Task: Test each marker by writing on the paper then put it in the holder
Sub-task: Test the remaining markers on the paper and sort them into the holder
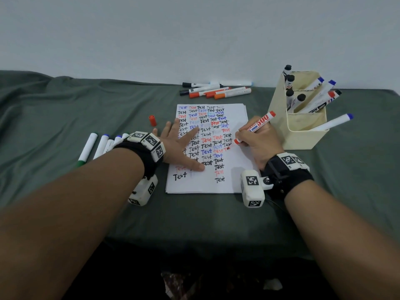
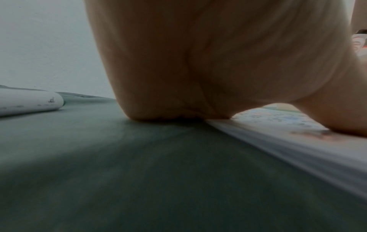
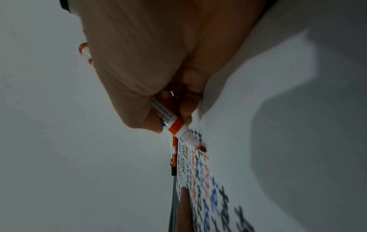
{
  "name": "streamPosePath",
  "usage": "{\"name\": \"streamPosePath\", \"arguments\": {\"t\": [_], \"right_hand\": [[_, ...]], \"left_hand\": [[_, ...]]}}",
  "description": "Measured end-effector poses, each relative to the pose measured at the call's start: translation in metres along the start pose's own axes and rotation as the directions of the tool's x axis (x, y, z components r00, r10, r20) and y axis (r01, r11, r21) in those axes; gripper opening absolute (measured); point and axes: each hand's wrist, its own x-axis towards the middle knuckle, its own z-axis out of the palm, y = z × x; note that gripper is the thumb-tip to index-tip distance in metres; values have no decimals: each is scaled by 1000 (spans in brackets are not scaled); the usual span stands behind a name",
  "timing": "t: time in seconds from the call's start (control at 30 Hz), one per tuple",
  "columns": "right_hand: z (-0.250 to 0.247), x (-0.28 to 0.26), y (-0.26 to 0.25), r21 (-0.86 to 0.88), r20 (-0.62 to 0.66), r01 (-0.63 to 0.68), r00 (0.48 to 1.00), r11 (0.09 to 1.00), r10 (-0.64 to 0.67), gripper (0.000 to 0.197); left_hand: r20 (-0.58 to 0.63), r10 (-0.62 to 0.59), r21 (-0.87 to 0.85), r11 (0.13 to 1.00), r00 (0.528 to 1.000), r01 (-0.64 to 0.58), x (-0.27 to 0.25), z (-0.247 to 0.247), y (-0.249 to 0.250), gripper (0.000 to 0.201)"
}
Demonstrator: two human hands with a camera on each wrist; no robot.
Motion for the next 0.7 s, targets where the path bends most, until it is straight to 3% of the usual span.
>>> {"name": "streamPosePath", "arguments": {"t": [0.7], "right_hand": [[-2,-3,-4,22,-42,-10,999,1000,11,31]], "left_hand": [[0,-4,-11,1000,1000,4,0,0,0,134]]}}
